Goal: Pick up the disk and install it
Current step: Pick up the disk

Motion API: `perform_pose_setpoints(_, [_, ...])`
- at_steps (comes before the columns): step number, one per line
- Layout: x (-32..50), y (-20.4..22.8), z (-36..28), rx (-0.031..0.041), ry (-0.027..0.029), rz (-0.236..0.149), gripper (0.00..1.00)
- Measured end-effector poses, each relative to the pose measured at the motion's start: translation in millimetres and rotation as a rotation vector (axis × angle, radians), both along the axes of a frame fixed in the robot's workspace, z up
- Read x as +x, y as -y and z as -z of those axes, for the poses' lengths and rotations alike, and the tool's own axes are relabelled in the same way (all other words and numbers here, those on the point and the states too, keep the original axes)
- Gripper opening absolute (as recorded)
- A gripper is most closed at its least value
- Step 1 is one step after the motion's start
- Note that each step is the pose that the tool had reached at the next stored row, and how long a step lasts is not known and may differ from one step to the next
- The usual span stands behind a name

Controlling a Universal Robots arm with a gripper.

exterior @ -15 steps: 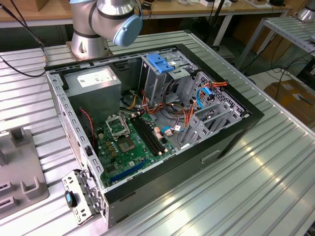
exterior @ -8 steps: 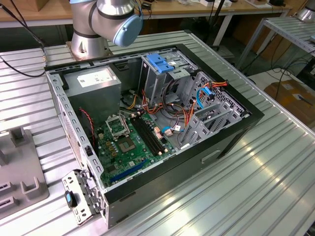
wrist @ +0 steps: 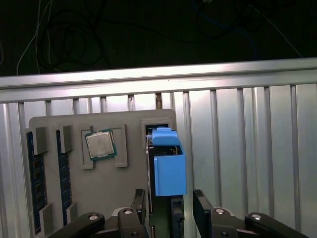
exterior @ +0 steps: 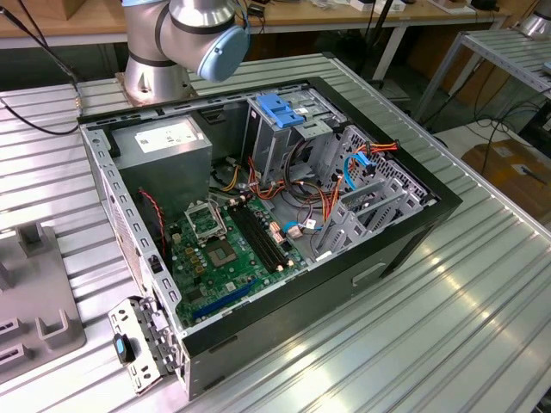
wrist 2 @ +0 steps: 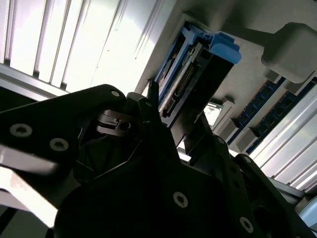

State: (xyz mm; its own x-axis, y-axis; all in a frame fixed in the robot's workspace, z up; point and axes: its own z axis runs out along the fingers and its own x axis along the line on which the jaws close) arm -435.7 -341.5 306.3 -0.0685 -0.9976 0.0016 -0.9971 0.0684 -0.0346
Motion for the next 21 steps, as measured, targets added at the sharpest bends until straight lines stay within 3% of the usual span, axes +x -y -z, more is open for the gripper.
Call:
perform_pose_setpoints(3, [0.0,0.0,-0.1,0.0,-0.0002,0.0,0.36])
perform_pose_setpoints(21, [0.0,0.0,-1.9,-0.0003,-0.0007,0.0,0.36])
